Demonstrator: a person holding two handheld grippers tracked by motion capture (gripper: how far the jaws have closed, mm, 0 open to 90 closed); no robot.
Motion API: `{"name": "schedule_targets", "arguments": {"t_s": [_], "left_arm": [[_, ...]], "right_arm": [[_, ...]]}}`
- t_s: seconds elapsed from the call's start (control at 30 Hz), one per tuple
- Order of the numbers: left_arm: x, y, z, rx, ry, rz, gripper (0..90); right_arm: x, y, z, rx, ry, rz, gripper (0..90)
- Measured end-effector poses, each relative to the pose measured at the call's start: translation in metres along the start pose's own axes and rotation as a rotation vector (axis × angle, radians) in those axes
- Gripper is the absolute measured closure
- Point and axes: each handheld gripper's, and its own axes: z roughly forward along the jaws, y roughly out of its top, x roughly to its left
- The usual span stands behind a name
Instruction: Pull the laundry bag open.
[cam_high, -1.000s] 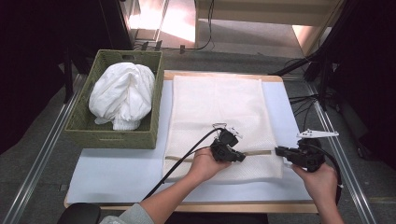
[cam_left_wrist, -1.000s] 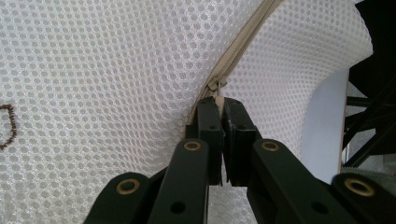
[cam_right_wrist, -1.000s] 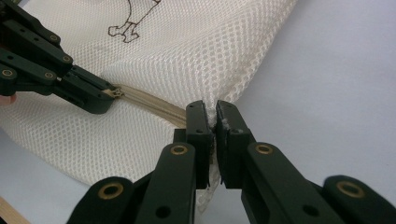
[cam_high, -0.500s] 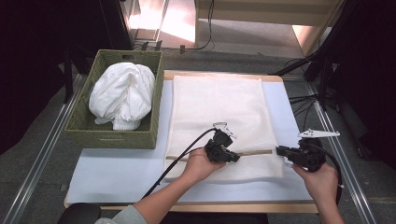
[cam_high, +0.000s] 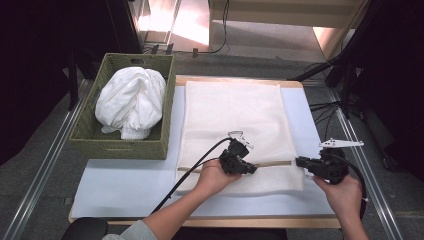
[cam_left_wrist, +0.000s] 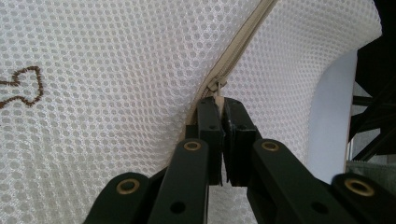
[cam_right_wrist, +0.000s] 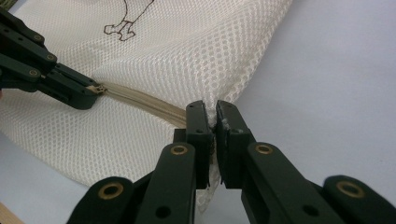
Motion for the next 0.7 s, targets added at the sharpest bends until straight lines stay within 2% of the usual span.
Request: {"name": "schedule_targets", "arguments": {"t_s": [0.3, 0.47, 0.7], "left_arm": [[0.002, -0.004, -0.005, -0.003, 0.0, 0.002, 88.2], [0.01, -0.011, -0.016, -0.007, 0.004, -0.026, 88.2], [0.01, -0.013, -0.017, -0.005, 0.007, -0.025, 88.2]], "right_arm": [[-0.001, 0.0, -0.001, -0.005, -0.011, 0.006, 86.0], [-0.004, -0.001, -0.002, -0.004, -0.012, 0.011, 86.0], [-0.001, 0.0, 0.0, 0.002, -0.009, 0.003, 86.0]]}}
